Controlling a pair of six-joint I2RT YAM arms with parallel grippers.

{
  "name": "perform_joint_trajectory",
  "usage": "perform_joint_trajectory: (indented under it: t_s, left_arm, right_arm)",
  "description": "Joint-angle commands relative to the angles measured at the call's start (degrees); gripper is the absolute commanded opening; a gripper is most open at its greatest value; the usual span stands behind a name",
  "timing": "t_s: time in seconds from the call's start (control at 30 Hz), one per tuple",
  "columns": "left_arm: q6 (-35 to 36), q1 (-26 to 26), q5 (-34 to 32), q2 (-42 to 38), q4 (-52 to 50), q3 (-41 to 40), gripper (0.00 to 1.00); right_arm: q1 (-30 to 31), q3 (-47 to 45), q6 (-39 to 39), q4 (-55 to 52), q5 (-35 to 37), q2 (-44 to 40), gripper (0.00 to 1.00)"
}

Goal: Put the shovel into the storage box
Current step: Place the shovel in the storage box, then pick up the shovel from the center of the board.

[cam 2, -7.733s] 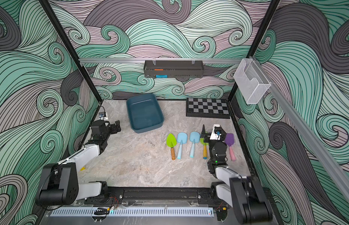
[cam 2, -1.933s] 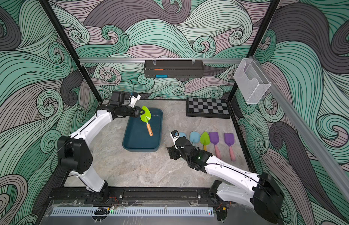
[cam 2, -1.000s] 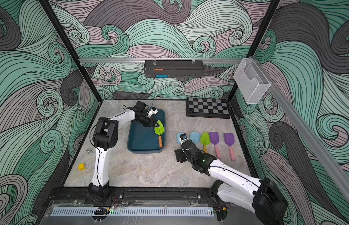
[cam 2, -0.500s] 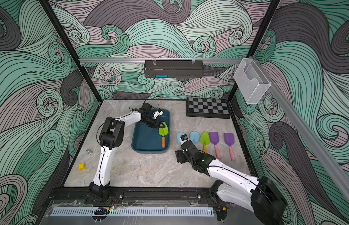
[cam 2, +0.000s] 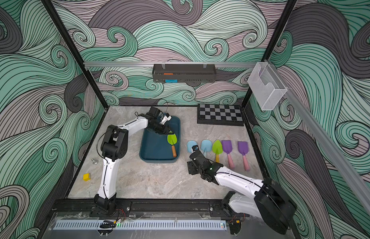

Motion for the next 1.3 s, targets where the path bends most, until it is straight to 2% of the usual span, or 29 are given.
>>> perform_joint_trajectory:
  t_s: [0.0,0.2,0.37,0.57,0.67,0.8,1.07,1.27]
  left_arm:
    - [1.9,0.0,-4.8,-8.5,-1.6,-1.1,0.54]
    - [3.4,-0.1,-5.6,-14.3,-2.9,-3.5,0.57]
    - [2.9,0.0,-6.4,-17.3,-2.1,-6.8,0.57]
    - [0.5,-0.2,-5.3,-20.8,1.8,-11.7,0.57]
    - [-2.0,-0.3,-3.5,-23.0,5.0,-14.6,0.57]
    - [-5.3,-0.7,-0.5,-26.2,10.3,-18.8,0.58]
    - [-11.2,-3.7,2.9,-31.0,18.6,-25.0,0.60]
    - [-13.8,-6.3,3.4,-30.1,21.5,-25.2,0.57]
  right_arm:
    - [-0.6,0.6,1.3,2.1,1.2,2.7,0.70]
    - [-1.9,3.2,1.2,4.7,1.1,9.6,0.68]
    - [-2.5,5.1,0.6,6.3,0.6,14.1,0.60]
    - [-2.6,5.5,0.2,6.6,1.0,15.5,0.30]
    - [-2.8,5.3,-0.2,6.1,1.8,14.1,0.19]
    - [-2.8,5.9,-1.9,4.1,2.6,11.2,0.00]
    - [-2.8,9.2,-4.8,-2.7,4.3,2.1,0.00]
    - [-2.7,12.7,-6.1,-4.6,1.0,-3.3,0.00]
